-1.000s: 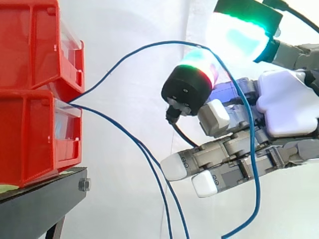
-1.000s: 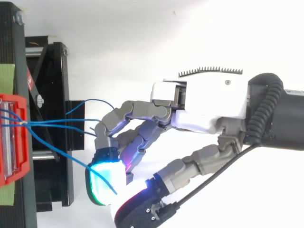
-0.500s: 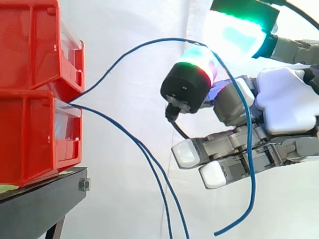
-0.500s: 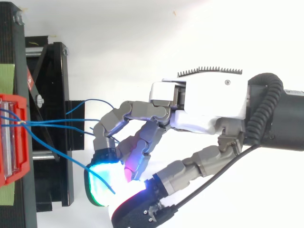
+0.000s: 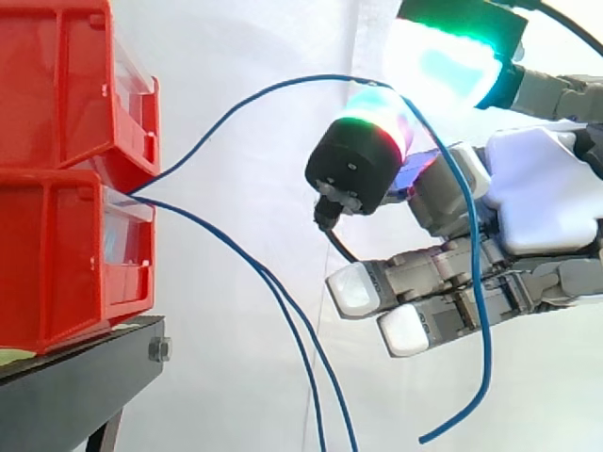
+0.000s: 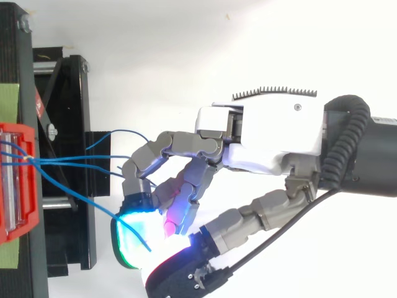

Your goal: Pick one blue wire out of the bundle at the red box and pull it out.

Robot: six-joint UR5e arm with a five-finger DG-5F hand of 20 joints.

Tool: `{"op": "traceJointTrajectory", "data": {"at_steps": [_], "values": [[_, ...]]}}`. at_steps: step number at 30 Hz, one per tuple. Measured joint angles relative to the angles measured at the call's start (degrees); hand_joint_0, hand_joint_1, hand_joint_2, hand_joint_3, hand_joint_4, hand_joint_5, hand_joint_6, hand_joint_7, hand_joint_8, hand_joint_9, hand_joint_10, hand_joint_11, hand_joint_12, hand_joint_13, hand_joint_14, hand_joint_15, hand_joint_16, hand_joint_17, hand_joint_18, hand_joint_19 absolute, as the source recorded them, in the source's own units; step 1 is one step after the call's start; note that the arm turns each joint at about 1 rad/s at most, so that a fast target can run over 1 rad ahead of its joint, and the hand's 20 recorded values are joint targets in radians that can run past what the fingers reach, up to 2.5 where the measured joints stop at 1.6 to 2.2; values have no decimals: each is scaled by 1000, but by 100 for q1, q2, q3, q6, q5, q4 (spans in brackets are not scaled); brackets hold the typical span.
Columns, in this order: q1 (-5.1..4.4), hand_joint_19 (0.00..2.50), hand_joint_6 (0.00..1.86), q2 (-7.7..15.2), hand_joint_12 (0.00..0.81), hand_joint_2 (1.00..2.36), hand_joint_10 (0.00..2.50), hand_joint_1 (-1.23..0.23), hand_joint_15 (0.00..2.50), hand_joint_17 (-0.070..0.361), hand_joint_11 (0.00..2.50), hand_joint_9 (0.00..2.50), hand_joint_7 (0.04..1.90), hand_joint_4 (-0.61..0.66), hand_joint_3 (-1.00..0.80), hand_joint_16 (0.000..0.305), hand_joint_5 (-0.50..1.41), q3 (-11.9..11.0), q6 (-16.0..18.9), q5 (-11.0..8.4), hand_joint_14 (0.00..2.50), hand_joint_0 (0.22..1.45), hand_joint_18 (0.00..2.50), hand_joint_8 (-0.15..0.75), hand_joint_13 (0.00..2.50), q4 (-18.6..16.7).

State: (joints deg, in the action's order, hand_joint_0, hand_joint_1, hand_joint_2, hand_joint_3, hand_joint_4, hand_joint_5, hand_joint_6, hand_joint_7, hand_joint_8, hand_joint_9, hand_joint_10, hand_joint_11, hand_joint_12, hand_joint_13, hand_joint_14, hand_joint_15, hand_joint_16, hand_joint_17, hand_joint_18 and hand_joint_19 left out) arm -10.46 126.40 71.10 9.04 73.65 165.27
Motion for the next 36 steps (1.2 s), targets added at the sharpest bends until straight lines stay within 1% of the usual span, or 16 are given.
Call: {"op": "traceJointTrajectory", "data": {"at_steps": [5,8,11,13,14,15,17,18,20,22,30,36], "values": [[0,381,893,1,513,1010,12,-784,432,150,823,1108,1236,181,-132,67,-69,0,6,0,10,556,633,409,725,3],[0,377,892,0,514,1010,12,-809,436,153,817,1106,1254,180,-71,68,-68,0,2,4,10,556,651,414,733,-2],[0,372,900,0,520,1009,10,-817,446,155,866,1137,1217,156,-38,69,-68,0,-4,7,12,559,672,429,746,-6],[0,364,903,1,522,1008,8,-818,462,155,992,1178,1209,153,-41,69,-68,0,-4,8,10,560,677,436,762,-4],[0,363,903,2,523,1008,6,-819,478,155,1145,1211,1205,150,-37,69,-67,0,-4,8,12,560,683,436,775,-2],[0,367,904,2,525,1008,5,-818,478,155,1199,1223,1200,150,-36,69,-67,0,-5,9,11,559,688,429,777,0],[0,366,905,1,525,1008,3,-818,484,155,1231,1230,1194,142,-36,69,-67,0,-6,12,11,560,688,432,776,3],[0,366,905,1,524,1007,56,-819,491,156,1292,1253,1189,145,-38,69,-67,0,-9,15,11,561,688,428,777,6],[0,366,905,1,527,1007,171,-819,499,156,1291,1246,1186,144,-38,69,-67,0,-22,21,11,561,691,425,780,15],[0,368,905,1,528,1007,231,-818,499,156,1280,1243,1184,142,-39,69,-67,0,-49,24,11,561,691,425,781,24],[0,367,904,0,524,1008,270,-825,498,155,1276,1220,1182,121,-26,69,-66,0,-136,26,12,565,690,412,778,31],[2,365,903,0,526,1006,176,-829,500,157,1259,1190,1181,116,-21,70,-64,7,-147,30,12,565,695,413,779,93]]}}
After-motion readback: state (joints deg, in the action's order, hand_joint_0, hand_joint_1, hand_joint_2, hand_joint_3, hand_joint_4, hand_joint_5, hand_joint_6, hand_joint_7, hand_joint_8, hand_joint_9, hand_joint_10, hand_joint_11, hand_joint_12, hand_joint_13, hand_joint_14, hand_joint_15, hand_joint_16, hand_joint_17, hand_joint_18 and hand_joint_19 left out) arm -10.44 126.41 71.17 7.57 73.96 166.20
